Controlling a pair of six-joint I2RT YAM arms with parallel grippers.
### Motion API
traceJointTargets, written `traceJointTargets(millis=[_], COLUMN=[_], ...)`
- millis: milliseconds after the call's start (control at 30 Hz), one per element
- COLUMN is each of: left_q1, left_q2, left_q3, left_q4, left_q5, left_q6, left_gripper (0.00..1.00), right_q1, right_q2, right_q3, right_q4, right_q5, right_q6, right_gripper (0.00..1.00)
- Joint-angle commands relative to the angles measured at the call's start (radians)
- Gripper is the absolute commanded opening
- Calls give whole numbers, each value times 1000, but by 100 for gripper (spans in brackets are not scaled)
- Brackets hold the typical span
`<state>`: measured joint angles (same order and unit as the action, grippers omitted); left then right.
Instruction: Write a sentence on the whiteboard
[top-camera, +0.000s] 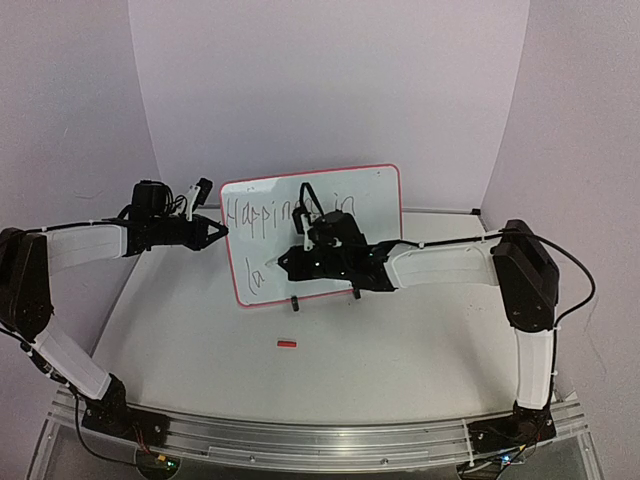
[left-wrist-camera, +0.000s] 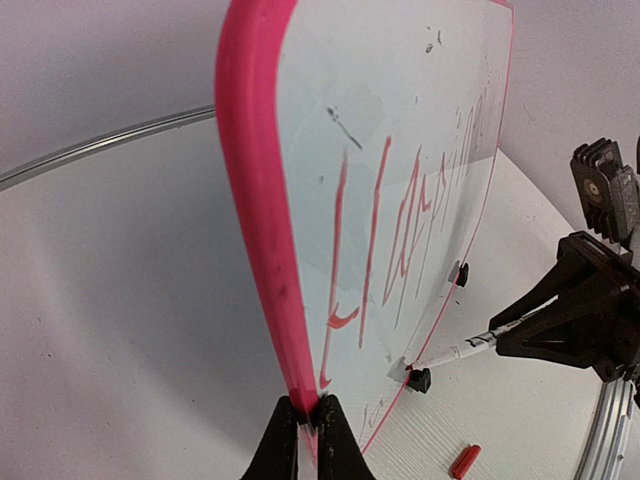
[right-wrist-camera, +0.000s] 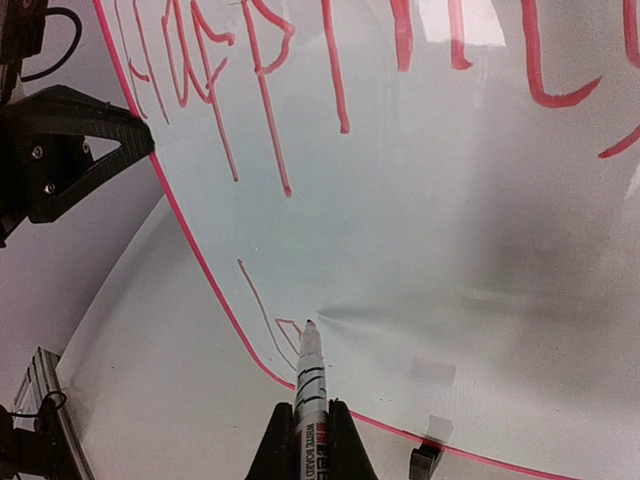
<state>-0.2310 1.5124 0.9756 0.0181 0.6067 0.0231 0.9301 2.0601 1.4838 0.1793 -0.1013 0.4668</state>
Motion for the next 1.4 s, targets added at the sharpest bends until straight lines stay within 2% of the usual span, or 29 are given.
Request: traceJointTargets(millis=[0,667,1367], left_q1=[0,1,0], left_q2=[-19,-18,-18], left_q3=[12,14,15], left_q4=[3,3,3], left_q5=[-34,-34,-32], left_q6=[47,46,46], left_gripper=[0,0,0], right_q1=[-10,-17,-20], right_q2=[27,22,-54], right_q3=[44,-51,4], right_q4=[12,-1,-8], right_q5=[4,-27,79], right_q6=[13,59,-7], right_gripper=[0,0,0])
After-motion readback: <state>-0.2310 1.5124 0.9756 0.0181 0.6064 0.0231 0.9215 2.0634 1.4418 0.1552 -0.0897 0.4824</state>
